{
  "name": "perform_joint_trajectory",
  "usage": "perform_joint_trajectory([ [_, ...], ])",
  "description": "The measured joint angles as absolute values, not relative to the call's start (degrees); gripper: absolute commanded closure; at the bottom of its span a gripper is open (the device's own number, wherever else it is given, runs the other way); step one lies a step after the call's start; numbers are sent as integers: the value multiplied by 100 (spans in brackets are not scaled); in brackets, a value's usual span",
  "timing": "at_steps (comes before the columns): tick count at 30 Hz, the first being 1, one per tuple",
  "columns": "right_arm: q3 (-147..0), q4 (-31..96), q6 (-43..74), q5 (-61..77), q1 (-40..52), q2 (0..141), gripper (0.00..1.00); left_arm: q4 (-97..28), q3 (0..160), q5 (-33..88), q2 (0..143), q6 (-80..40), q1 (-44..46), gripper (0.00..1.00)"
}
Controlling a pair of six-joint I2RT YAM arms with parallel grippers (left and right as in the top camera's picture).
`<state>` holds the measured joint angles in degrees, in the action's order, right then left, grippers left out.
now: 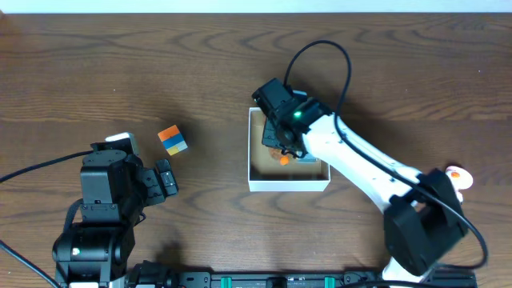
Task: Pack container
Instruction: 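Carry the bear with right gripper into the box and release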
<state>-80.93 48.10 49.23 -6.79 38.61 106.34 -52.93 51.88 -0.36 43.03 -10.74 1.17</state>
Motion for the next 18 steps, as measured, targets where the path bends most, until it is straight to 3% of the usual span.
perform_joint_trajectory([
  [11,-8093,4735,5041,-604,3868,11124,50,-5293,5188,-36,4303,-1072,117,2],
  [18,-8093,4705,5004,-602,3868,11124,36,-5293,5188,-36,4303,-1072,117,2],
])
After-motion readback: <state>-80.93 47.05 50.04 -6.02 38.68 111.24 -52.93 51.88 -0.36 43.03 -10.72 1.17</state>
